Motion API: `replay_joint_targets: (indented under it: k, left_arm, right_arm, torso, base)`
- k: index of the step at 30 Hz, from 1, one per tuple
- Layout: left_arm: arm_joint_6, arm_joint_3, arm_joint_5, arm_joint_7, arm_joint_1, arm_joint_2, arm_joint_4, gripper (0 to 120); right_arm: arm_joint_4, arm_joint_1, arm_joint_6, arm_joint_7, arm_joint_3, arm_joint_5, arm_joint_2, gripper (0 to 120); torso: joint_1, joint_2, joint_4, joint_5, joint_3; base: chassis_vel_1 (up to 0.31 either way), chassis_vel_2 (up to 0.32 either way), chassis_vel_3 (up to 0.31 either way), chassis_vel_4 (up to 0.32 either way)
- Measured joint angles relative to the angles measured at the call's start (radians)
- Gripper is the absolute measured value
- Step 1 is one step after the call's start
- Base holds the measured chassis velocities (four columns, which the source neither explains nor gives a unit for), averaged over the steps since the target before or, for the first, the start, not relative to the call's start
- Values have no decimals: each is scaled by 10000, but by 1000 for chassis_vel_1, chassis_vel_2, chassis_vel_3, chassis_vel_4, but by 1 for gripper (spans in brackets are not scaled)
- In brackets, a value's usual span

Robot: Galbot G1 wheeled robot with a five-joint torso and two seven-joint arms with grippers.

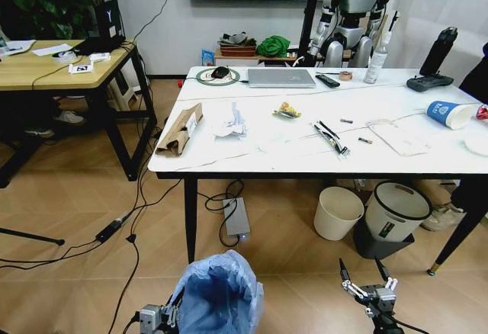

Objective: Pick up the trash bin and place the trash from the table into it.

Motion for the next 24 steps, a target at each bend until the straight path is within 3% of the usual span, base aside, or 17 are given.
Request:
replay_joint_targets:
  k: [24]
  left_arm:
    - [-46, 49, 106, -4, 71, -146, -23, 0]
  right_arm:
    - [15, -22, 41, -2, -25, 35, 0, 100]
  torso:
    - [438, 1029, 0, 0, 592]
  base:
    - [0, 0, 0, 0]
